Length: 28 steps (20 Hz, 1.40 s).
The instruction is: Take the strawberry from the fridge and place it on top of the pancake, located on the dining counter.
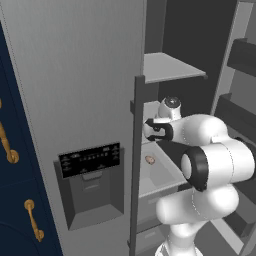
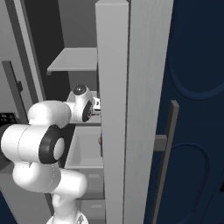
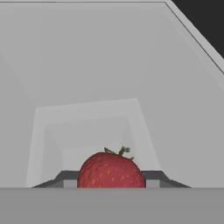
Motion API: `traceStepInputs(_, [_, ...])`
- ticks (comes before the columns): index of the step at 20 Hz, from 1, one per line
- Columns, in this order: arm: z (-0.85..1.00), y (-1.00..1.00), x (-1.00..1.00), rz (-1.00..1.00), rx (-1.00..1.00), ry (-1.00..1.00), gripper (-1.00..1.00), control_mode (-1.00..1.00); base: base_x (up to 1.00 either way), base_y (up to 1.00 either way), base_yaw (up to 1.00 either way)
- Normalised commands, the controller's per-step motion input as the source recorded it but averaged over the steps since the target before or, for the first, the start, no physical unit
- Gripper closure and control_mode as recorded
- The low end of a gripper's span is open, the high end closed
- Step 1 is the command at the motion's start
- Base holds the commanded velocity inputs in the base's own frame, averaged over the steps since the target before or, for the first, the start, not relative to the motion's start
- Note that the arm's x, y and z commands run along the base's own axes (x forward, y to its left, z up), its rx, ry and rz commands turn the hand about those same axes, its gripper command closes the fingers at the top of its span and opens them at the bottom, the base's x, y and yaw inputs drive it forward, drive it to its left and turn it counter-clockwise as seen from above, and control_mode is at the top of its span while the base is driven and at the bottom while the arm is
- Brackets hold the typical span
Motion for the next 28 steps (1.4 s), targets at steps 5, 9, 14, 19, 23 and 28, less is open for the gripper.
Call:
traceStepInputs(5, [0.0, -0.04, -0.53, 0.0, 0.0, 0.0, 1.0, -1.0, 0.0, 0.0, 0.0])
traceStepInputs(9, [0.06, 0.0, -0.97, -0.02, 0.0, 0.02, 1.0, -1.0, 0.0, 0.0, 0.0])
traceStepInputs(14, [0.34, 0.0, -0.95, -0.02, 0.0, 0.0, 1.0, -1.0, 0.0, 0.0, 0.0])
traceStepInputs(19, [0.61, 0.0, -0.89, -0.01, 0.0, 0.0, 1.0, -1.0, 0.0, 0.0, 0.0])
traceStepInputs(23, [0.76, 0.0, -0.88, -0.01, 0.0, 0.0, 1.0, -1.0, 0.0, 0.0, 0.0])
traceStepInputs(28, [0.78, 0.0, -0.88, 0.0, 0.0, 0.0, 1.0, -1.0, 0.0, 0.0, 0.0])
